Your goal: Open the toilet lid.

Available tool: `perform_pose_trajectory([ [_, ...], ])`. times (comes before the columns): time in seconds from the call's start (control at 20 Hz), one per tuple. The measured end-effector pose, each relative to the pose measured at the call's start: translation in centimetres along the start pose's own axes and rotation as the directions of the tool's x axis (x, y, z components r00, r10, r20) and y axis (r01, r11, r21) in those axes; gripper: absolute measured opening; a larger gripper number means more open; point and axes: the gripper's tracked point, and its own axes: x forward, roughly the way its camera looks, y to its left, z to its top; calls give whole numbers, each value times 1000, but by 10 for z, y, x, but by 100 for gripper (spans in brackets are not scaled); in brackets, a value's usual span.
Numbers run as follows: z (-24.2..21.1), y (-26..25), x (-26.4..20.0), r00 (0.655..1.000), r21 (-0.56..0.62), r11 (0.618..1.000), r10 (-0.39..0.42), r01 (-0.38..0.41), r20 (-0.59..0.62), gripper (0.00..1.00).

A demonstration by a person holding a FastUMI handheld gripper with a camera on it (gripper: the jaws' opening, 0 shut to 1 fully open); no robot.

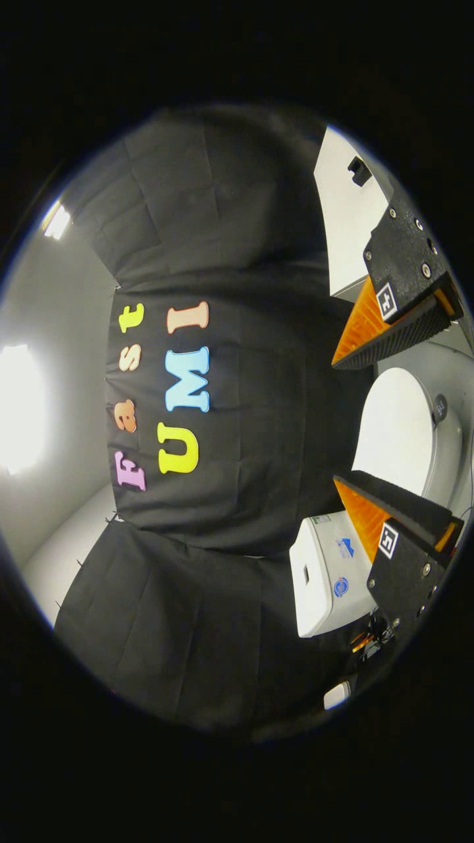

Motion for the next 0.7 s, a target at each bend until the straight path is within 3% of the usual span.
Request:
perform_pose_trajectory([
  [0.7, -3, -3, 1, 1000, 13, 1000, -11, 11, 1, 95],
])
